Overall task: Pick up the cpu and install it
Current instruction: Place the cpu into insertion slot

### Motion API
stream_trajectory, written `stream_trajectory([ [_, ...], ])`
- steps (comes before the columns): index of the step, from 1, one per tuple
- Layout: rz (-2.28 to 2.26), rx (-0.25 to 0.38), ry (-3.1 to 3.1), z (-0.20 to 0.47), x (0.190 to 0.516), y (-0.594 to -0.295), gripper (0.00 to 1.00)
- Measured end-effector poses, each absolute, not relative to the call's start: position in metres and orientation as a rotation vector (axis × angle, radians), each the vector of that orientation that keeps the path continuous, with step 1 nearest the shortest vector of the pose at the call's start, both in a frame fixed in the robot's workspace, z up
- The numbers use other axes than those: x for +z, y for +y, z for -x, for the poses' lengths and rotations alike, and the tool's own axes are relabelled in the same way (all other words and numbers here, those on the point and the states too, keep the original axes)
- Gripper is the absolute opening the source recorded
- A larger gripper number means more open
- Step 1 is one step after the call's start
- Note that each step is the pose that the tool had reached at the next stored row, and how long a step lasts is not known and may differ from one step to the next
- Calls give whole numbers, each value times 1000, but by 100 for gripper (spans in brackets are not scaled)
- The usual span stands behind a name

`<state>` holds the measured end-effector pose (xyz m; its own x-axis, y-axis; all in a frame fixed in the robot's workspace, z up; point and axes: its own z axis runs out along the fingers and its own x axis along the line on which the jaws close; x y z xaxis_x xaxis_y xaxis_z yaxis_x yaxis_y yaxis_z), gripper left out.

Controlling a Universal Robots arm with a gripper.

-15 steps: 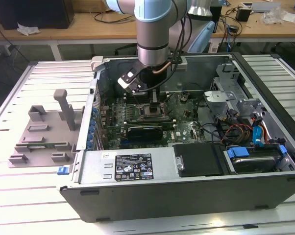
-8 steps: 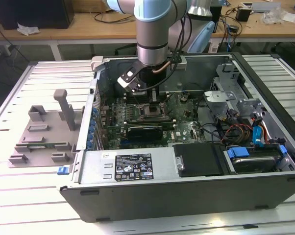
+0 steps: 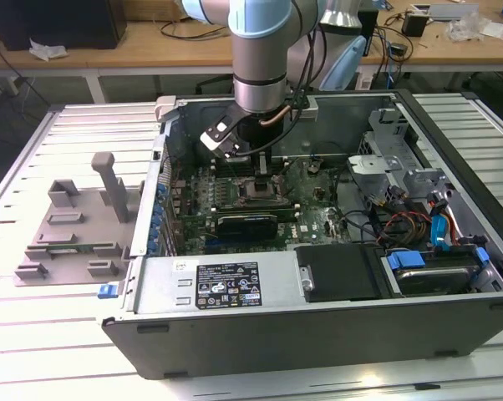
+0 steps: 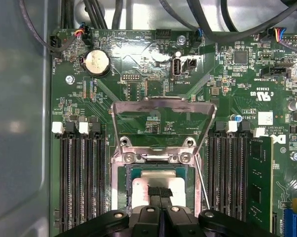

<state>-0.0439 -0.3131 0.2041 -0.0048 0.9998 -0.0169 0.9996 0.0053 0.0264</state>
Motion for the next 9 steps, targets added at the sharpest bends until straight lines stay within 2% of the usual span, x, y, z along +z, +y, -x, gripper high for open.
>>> stream_trajectory([
  [9,-2194,10,2205,44,223,-313,11],
])
